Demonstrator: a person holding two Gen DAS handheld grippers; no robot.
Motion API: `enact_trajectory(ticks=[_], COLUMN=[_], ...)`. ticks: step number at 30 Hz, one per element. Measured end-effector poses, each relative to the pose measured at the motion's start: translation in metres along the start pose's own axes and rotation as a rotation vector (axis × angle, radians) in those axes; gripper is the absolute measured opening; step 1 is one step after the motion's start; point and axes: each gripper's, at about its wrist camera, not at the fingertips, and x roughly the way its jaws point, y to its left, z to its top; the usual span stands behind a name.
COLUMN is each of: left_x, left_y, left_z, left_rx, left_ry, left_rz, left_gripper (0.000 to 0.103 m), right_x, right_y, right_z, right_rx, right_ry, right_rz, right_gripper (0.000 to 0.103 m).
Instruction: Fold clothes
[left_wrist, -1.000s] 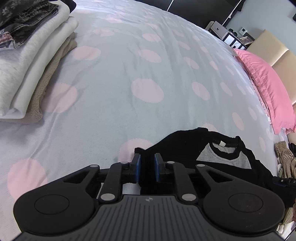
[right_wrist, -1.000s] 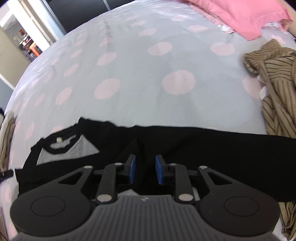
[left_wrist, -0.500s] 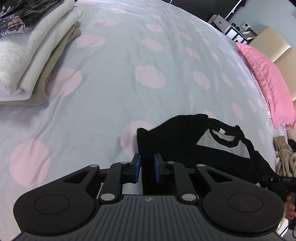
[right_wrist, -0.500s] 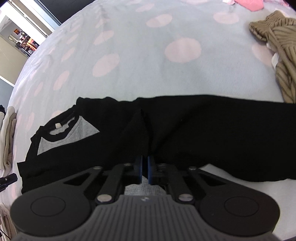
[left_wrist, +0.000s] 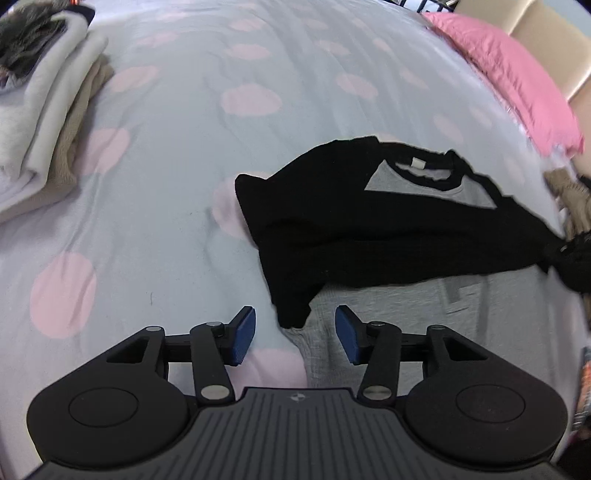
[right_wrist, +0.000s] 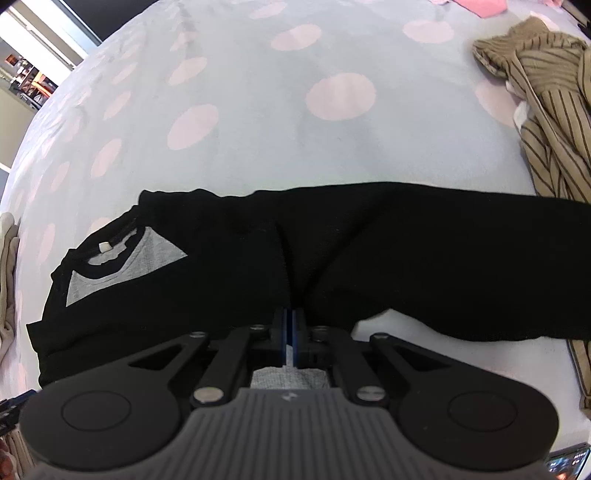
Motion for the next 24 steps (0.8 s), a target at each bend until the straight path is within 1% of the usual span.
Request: enact_trajectory(ticks=[1,2,3,4,5,8,10,13,16,17,18,19,20,24], left_x=[0.002,0.003,0.001,0.0,-0.002,-0.007,-0.003,0.0,-0.007,-0.009,-0.008,-0.006,-0.005,0.007], left_y=[-0.001,-0.002,0.0,0.002,0.002,0.0,0.001,0.004,0.001,-0.002,-0.004,-0.006,-0.009,-0.015], left_z=[-0.001,-0.001,0.0,0.001,0.002,0.001,-0.001,-0.005,-0.002,-0.001,-0.001,-0.001,-0.001,-0.003], left_rx=[0.001,0.002,-0.014,-0.03,-0.026,-0.001,0.01,0.002,0.013,0.027,0.039,0.051,0.064,0.109], left_ry=[-0.007,-0.015,-0.025,-0.036,-0.043,-0.036,-0.006,0.012,-0.027,-0.039,-0.042,-0.044,-0.046,-0.032], left_rz=[0.011,0.022,0.013,0.003,0.008,0.045,0.079,0.091,0.025,0.021,0.027,0.033,0.04,0.075], left_gripper=[0.038,0.025,0.019,0.009,0.0,0.0,0.0,0.0,0.0,0.001,0.004,0.015,0.021,0.024], right_x=[-0.001,-0.003,-0.005,-0.007,-0.01,-0.013,-0.008,0.001,0.004,0.003,0.003,0.003,0.003,0.004], right_y=[0.001,0.0,0.0,-0.001,-0.001,-0.002,-0.002,-0.006,-0.009,-0.009,-0.008,-0.007,-0.006,-0.006], right_z=[0.0,-0.001,-0.001,-0.001,-0.001,-0.001,-0.002,-0.003,-0.003,-0.003,-0.003,-0.004,-0.004,-0.005], right_rx=[-0.004,-0.005,-0.005,-0.005,-0.004,-0.005,-0.008,-0.003,0.006,-0.002,-0.008,-0.013,-0.017,-0.018], right_ry=[-0.003,-0.007,-0.011,-0.015,-0.02,-0.019,-0.005,0.018,0.027,0.025,0.026,0.026,0.027,0.031], right_rz=[0.0,0.0,-0.001,-0.002,-0.004,-0.012,-0.026,-0.052,-0.033,-0.033,-0.033,-0.033,-0.032,-0.025], right_gripper=[0.003,0.003,0.003,0.003,0.003,0.003,0.003,0.003,0.003,0.003,0.003,0.003,0.003,0.003])
